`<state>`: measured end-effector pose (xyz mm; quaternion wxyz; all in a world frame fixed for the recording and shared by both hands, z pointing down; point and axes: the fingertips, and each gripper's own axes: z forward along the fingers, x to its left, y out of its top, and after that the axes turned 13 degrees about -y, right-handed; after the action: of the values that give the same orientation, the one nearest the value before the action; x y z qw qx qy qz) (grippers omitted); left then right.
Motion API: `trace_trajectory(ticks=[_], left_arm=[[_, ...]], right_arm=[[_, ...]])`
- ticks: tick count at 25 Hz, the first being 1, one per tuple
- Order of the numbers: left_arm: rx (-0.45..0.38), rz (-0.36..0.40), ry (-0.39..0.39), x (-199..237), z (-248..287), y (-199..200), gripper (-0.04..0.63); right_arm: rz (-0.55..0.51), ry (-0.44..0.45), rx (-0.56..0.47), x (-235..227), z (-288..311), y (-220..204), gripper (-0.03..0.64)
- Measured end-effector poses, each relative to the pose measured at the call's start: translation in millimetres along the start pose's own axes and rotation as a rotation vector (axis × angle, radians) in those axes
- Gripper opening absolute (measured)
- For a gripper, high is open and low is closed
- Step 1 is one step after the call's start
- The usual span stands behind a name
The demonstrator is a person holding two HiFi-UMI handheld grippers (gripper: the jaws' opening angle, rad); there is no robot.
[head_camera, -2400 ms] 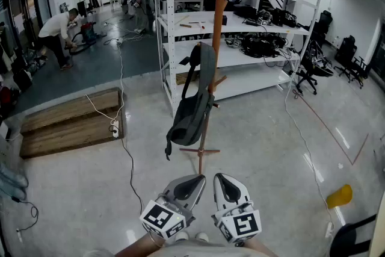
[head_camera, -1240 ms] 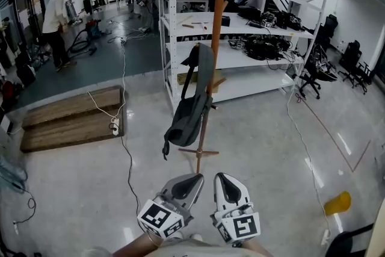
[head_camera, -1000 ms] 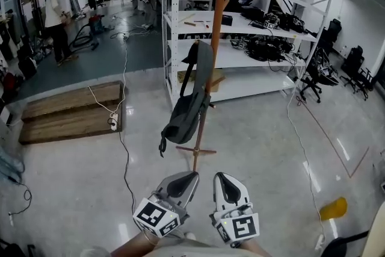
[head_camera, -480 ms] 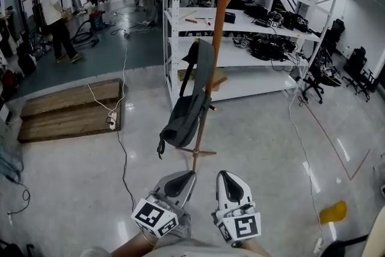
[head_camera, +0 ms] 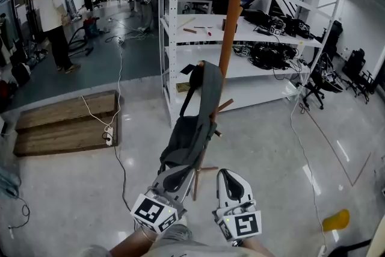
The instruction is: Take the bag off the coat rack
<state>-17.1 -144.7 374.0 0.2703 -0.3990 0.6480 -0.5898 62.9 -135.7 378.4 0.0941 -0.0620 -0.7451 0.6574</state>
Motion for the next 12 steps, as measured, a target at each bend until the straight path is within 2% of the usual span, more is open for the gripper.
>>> trace_trajectory(ticks=[6,7,8,9,12], left_arm=[[0.04,0.002,0.001,65,33,2,0.028],[0.049,-0.004,-0.006,73,39,1,0.077],[0.061,-0.012,-0.017,80,46,1,0.155],[0.075,-0.021,-0.031,87,53,0,0.194],[0.096,-0.025,-0.074,108,76,7,0.231]], right_arm=[[0.009,-0.026,-0.023,-5,57,1,0.017],[0.003,-0.03,-0.018,-7,64,-1,0.018],[0.003,-0.035,-0.009,-7,71,-3,0.017],[0.011,-0.041,0.008,-7,77,-5,0.018],[0.05,-0.073,0.056,-6,93,-9,0.017]])
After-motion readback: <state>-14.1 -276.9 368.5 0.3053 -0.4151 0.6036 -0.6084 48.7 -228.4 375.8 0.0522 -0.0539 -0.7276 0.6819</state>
